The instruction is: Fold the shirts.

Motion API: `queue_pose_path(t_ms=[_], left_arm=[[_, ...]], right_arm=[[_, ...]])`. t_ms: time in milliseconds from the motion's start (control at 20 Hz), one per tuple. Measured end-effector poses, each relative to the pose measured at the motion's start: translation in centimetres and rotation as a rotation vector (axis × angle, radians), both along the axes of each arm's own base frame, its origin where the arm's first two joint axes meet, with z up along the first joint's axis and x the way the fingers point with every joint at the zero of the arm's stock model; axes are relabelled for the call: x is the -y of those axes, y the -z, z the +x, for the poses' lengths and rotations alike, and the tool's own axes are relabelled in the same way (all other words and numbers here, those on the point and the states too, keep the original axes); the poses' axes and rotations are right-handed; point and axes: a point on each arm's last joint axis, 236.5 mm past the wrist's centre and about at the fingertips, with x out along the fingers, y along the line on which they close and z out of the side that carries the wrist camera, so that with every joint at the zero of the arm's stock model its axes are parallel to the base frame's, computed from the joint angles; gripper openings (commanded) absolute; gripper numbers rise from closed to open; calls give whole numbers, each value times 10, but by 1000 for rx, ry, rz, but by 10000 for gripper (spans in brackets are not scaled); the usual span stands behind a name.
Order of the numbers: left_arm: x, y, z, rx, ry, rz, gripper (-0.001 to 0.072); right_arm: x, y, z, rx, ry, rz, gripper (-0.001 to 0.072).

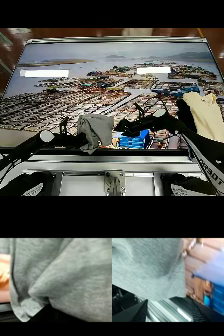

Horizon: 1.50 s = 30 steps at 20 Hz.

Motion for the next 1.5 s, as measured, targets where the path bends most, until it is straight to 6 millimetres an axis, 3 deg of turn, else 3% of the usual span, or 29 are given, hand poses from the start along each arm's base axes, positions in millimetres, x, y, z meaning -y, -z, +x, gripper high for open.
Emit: queue_pose_path(t_ms=[350, 450, 550, 600, 800, 950, 1050, 1150, 1250, 1350, 1400, 1500], left_arm=[[1, -26, -4, 87, 76, -9, 33], [2, -35, -4, 116, 86, -17, 33], [2, -44, -3, 146, 90, -26, 32], [2, -47, -2, 159, 91, -29, 32], [-9, -57, 5, 216, 102, 11, 30], [-34, -87, 32, 315, 118, 122, 30], [-52, -137, 60, 449, 125, 200, 30], [-65, -225, 92, 664, 106, 254, 30], [-73, -328, 106, 899, 76, 280, 31], [-83, -425, 98, 1114, 37, 293, 31], [-88, -464, 88, 1200, 17, 296, 31], [-96, -522, 64, 1323, -8, 303, 31]], right_arm=[[-42, 6, 5, 32, 75, 15, 671], [-52, 12, 7, 23, 108, 14, 451], [-59, 20, 7, 8, 136, 7, 139], [-61, 22, 8, 6, 148, 4, 58], [-58, 14, 19, 50, 166, 18, 57], [-41, -29, 36, 176, 147, 65, 57], [-27, -81, 51, 310, 134, 122, 56], [-12, -158, 62, 485, 115, 205, 56], [7, -246, 63, 700, 98, 262, 57], [30, -328, 52, 914, 91, 263, 56], [42, -364, 42, 1014, 94, 240, 57], [63, -418, 23, 1171, 119, 170, 57]])
